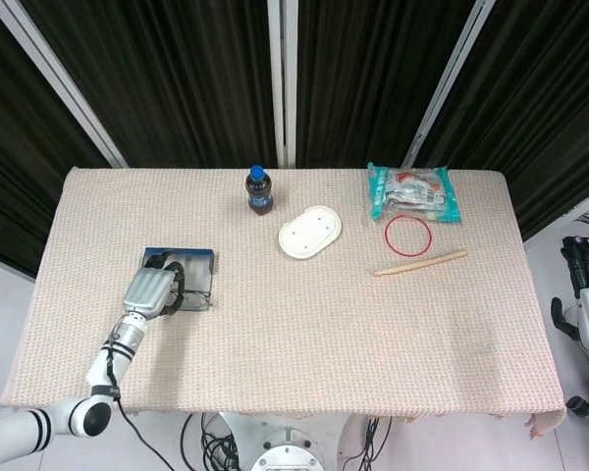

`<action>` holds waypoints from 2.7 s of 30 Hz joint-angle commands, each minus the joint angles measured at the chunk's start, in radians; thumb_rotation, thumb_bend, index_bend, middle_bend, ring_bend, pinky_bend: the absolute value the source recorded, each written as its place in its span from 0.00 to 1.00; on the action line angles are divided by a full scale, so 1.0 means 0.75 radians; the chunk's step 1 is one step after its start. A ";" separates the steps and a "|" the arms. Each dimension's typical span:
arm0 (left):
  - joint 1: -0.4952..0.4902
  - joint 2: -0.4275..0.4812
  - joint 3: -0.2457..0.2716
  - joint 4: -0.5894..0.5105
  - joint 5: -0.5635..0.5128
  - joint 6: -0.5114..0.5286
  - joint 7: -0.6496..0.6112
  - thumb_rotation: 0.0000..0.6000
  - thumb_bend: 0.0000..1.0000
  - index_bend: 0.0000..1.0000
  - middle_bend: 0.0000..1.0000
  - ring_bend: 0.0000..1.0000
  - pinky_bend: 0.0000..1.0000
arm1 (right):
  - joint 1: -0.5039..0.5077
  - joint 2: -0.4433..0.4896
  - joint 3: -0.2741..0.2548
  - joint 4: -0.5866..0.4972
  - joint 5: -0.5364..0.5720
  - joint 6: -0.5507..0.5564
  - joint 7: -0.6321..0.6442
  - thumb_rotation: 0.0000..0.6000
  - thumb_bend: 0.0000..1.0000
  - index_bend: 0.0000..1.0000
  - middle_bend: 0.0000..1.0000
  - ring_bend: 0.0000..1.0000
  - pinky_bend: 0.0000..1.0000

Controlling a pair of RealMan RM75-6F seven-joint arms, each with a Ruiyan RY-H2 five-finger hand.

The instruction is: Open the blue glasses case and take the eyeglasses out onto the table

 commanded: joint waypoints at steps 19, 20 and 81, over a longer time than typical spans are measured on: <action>-0.115 -0.070 -0.007 -0.196 0.050 -0.011 0.236 1.00 0.42 0.74 0.28 0.04 0.12 | -0.012 -0.003 0.003 0.023 -0.008 0.017 0.052 1.00 0.47 0.00 0.00 0.00 0.00; -0.125 -0.083 -0.007 -0.194 0.042 -0.019 0.251 1.00 0.42 0.74 0.28 0.04 0.12 | -0.013 -0.003 0.003 0.026 -0.008 0.017 0.056 1.00 0.47 0.00 0.00 0.00 0.00; 0.405 0.406 0.126 0.101 0.244 0.467 -0.455 1.00 0.25 0.09 0.10 0.00 0.08 | -0.005 -0.036 -0.017 -0.012 -0.074 0.048 -0.041 1.00 0.44 0.00 0.00 0.00 0.00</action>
